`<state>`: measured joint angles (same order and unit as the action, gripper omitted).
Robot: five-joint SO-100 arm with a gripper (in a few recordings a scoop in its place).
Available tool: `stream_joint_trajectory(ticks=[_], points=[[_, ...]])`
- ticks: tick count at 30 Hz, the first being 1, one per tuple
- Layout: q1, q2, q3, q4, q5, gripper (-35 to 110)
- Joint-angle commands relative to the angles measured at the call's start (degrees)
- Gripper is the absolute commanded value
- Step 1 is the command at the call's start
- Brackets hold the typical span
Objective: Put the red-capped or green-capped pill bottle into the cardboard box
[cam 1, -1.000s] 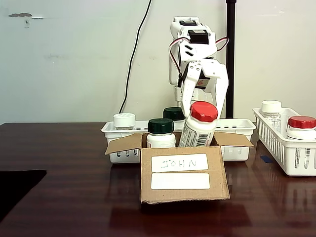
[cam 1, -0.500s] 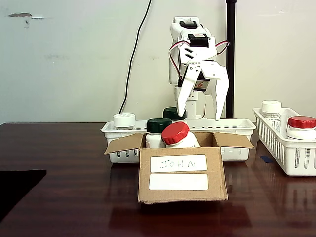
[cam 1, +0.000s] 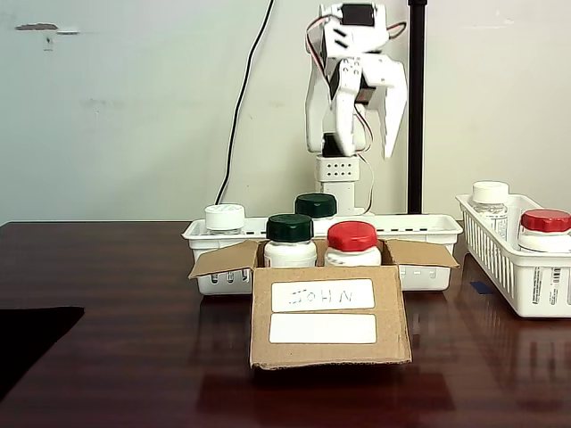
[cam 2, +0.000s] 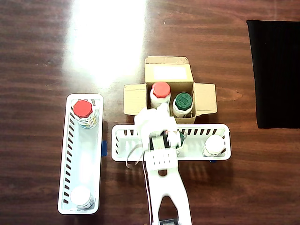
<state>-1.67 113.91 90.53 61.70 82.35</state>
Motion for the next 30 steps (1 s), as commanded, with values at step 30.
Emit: stream_joint_trajectory(ticks=[30], points=[[4.8, 82.9, 64.4, 8.9, 9.2, 1]])
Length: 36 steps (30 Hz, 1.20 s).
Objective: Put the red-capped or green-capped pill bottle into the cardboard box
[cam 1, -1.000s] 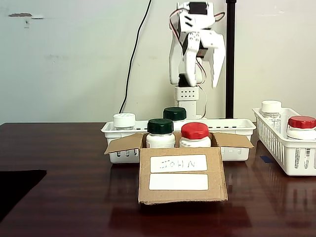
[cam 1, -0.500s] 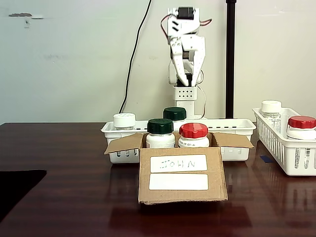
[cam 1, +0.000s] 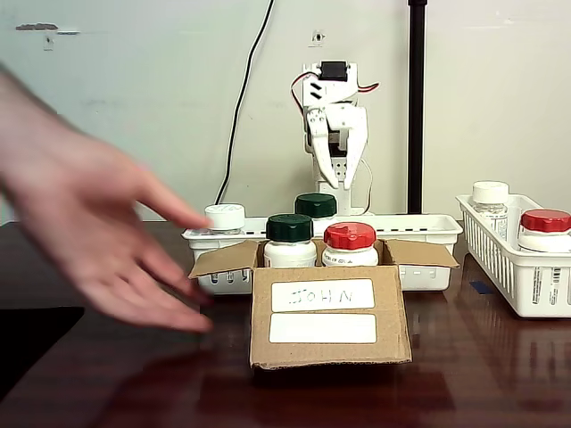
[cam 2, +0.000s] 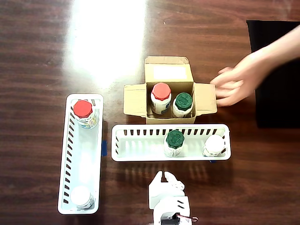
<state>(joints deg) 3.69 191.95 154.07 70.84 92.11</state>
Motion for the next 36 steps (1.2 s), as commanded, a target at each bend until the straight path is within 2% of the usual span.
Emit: stream_joint_trajectory(ticks=[1, 7, 12, 15, 20, 25, 36], points=[[-1.0, 4.8, 1.5, -0.4, -1.0, 1], [-2.1, 4.9, 5.3, -1.1, -2.0, 1], [-2.0, 4.9, 12.2, -10.6, -5.9, 1], [-1.3, 4.9, 15.5, -13.6, -4.1, 1], [-2.9, 4.9, 15.5, -5.5, 2.9, 1], [-3.2, 4.9, 15.6, -5.4, 4.3, 1], [-12.6, 4.9, 15.6, -5.4, -25.2, 1]])
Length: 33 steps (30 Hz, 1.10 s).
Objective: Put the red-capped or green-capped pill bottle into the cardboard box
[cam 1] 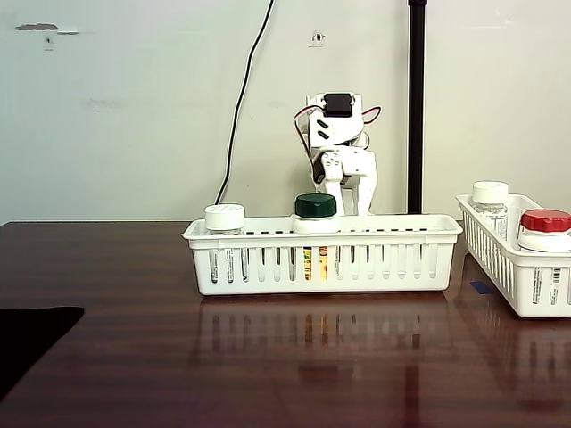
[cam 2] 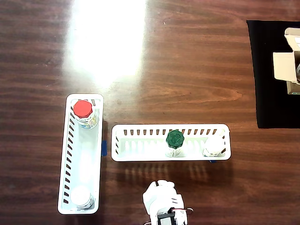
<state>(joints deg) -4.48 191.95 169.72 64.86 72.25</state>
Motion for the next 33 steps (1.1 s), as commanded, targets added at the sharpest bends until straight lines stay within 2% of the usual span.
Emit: stream_joint_trajectory(ticks=[1, 13, 33], points=[[-4.6, 4.9, -0.1, 0.6, -7.3, 1], [-4.6, 4.9, -0.1, 0.6, -20.6, 1], [-4.6, 4.9, -0.1, 0.6, -25.6, 1]])
